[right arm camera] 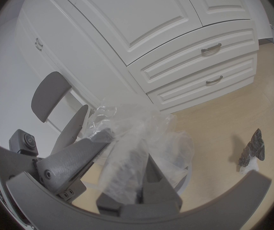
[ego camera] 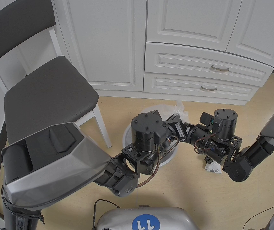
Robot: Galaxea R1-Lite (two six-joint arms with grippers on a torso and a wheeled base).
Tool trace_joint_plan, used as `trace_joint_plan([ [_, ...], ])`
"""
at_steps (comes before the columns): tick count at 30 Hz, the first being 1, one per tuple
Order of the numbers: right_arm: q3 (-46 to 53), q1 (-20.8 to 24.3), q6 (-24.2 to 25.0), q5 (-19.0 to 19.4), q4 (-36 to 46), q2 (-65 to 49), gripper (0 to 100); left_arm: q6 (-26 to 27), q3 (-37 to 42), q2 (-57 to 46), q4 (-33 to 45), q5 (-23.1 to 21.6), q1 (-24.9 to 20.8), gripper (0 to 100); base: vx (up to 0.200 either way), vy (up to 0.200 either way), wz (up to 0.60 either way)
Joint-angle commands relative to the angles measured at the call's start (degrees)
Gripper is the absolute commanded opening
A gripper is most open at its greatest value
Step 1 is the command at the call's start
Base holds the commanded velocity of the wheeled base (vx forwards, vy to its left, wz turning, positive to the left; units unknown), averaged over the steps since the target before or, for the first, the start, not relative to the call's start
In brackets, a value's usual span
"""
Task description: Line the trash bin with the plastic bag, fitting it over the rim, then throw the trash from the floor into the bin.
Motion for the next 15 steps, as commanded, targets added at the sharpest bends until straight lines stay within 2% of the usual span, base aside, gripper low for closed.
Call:
trace_joint_plan([
  [1, -0.2, 0.8, 0.5, 0.4, -0.2, 0.3, 0, 0.7, 1.2, 0.2, 0.5, 0.3, 0.0, 0, 0.0, 0.0, 0.0],
  [7, 0.6, 1.3, 1.1, 0.4, 0.5, -2.1, 0, 2.8, 4.3, -0.9, 1.6, 0.1, 2.6, 0, 0.0, 0.0, 0.0],
  [15, 0.6, 2.6, 1.4, 1.0, 0.5, -0.8, 0, 2.8, 6.2, -0.7, 1.7, 0.0, 5.6, 0, 0.0, 0.0, 0.0],
])
